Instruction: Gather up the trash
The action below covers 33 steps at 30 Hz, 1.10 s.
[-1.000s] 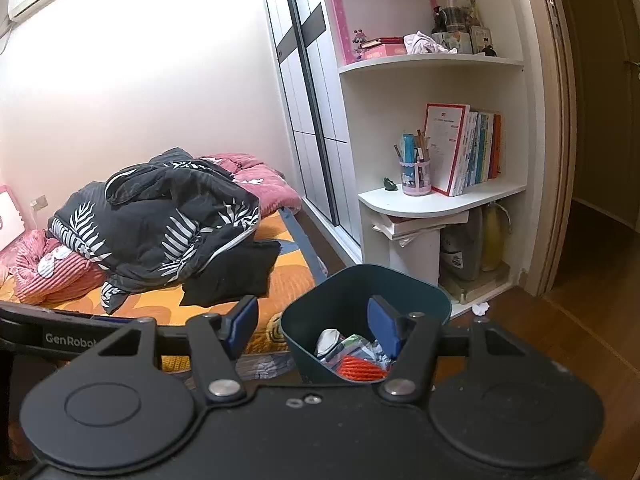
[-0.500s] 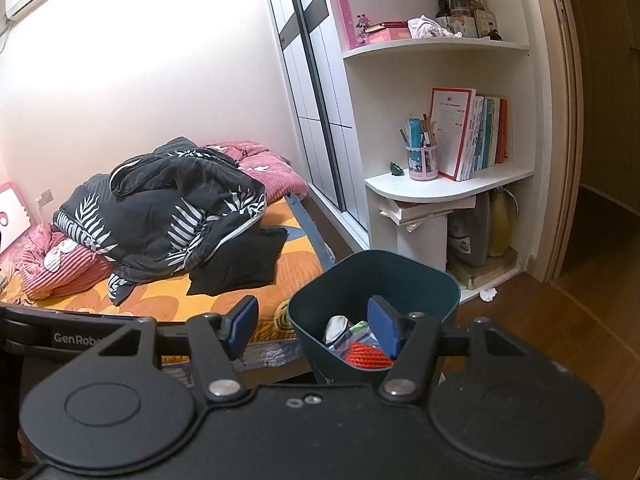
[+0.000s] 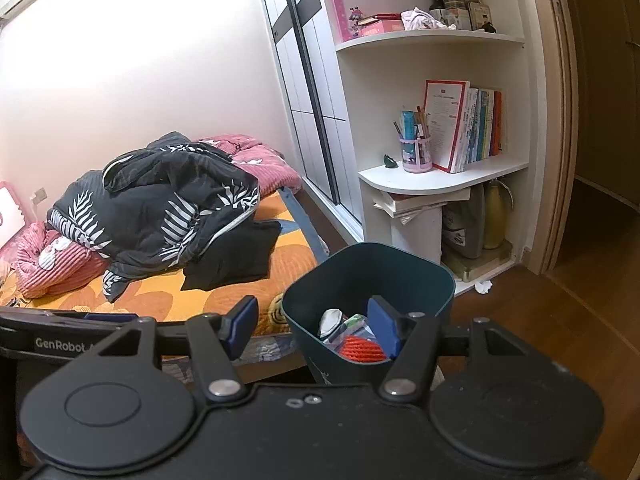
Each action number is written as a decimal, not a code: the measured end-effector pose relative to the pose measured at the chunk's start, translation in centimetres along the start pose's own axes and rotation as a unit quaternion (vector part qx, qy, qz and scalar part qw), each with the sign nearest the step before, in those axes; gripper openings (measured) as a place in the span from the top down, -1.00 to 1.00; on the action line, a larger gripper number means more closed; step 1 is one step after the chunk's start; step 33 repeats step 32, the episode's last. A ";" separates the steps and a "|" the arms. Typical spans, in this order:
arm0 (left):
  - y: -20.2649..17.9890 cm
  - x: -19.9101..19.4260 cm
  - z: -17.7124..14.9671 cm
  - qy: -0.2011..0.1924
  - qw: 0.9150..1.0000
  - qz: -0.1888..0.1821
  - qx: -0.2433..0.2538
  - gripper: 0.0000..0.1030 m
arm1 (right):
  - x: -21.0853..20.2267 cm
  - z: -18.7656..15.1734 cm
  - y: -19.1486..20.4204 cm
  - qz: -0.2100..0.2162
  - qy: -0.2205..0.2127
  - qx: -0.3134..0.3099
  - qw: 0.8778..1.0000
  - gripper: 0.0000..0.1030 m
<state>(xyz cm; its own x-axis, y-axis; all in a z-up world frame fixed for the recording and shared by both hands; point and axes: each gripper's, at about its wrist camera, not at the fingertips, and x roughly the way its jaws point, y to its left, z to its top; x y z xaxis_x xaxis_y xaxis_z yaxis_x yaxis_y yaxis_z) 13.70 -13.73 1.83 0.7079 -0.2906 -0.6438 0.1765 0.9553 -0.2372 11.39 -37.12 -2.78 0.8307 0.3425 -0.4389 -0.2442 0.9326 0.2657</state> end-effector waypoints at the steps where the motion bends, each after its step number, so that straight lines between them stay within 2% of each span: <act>1: -0.1 -0.1 0.0 -0.003 1.000 0.001 0.003 -1.00 | 0.0 0.0 0.0 -0.001 0.001 0.000 1.000 -0.18; 27: -0.8 -0.5 0.4 -0.028 0.999 0.013 0.022 -1.00 | 0.2 -0.4 -0.3 -0.016 0.011 0.016 1.000 -0.18; 33: -0.5 -0.6 0.4 -0.027 0.999 0.006 0.021 -1.00 | 0.4 -0.5 -0.2 -0.014 0.016 0.019 1.000 -0.18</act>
